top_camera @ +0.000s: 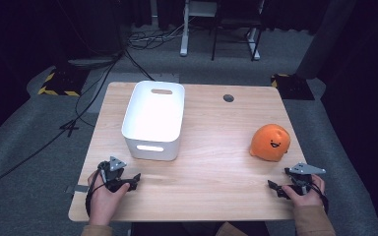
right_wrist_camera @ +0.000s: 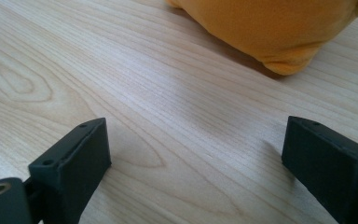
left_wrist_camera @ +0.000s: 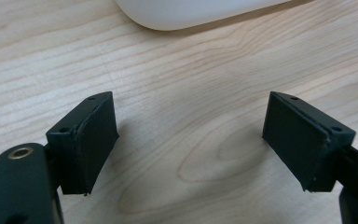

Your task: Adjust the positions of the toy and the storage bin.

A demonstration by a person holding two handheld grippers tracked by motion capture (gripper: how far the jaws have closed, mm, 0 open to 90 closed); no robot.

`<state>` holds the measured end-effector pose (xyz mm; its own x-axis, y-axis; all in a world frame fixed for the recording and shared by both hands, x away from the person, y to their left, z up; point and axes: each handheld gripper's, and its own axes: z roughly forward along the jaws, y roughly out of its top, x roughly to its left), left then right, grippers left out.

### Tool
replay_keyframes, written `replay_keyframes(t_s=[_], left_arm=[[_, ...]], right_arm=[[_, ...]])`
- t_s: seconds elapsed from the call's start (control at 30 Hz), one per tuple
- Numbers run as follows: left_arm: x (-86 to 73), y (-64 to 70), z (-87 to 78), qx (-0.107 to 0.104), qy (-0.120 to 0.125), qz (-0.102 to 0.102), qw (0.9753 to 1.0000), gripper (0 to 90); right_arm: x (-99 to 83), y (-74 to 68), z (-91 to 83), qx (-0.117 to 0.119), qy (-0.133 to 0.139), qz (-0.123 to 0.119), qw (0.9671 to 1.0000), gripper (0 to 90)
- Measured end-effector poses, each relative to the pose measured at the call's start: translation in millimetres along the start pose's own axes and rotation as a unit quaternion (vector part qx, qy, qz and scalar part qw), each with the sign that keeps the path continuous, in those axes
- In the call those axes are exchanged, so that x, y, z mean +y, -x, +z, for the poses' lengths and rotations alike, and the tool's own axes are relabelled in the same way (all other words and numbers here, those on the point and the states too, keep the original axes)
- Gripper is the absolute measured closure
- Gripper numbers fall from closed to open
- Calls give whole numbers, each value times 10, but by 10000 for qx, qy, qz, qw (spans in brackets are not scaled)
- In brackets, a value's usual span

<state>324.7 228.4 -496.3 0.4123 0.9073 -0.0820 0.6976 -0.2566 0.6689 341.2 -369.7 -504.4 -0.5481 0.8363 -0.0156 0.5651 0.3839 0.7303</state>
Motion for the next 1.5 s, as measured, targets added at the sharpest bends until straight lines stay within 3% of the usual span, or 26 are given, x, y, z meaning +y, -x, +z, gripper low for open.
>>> replay_keyframes(t_s=[0.23, 0.57, 0.6, 0.77, 0.97, 1.03, 1.13, 1.4, 1.5], left_arm=[[109, -10, -223, -31, 145, -127, 9998, 203], [316, 78, -543, -123, 361, -97, 9992, 236], [373, 117, -627, -101, 445, -12, 9990, 236], [472, 181, -775, -140, 754, 4, 9971, 234], [576, 178, -856, -114, 1059, -25, 9943, 235], [666, 160, -911, -108, 1240, -65, 9922, 236], [750, 152, -925, -56, 1221, 39, 9925, 236], [926, 54, -841, -155, 1353, -82, 9906, 237], [964, 45, -840, -182, 1305, -5, 9913, 235]], right_arm=[[1, 0, -3, -6, -16, -4, 10000, 79], [0, -1, -3, -9, -11, 2, 10000, 79], [0, -1, -3, -8, -11, 1, 10000, 79], [0, -1, -3, -5, -9, 5, 10000, 79], [-1, -2, -1, -6, 3, 11, 10000, 79], [-1, -2, 0, -8, 9, 10, 10000, 79], [-1, -3, 0, -9, 8, 15, 10000, 79], [-1, -1, 0, -2, 6, 12, 10000, 79], [0, -2, 0, 2, 6, 18, 10000, 79]])
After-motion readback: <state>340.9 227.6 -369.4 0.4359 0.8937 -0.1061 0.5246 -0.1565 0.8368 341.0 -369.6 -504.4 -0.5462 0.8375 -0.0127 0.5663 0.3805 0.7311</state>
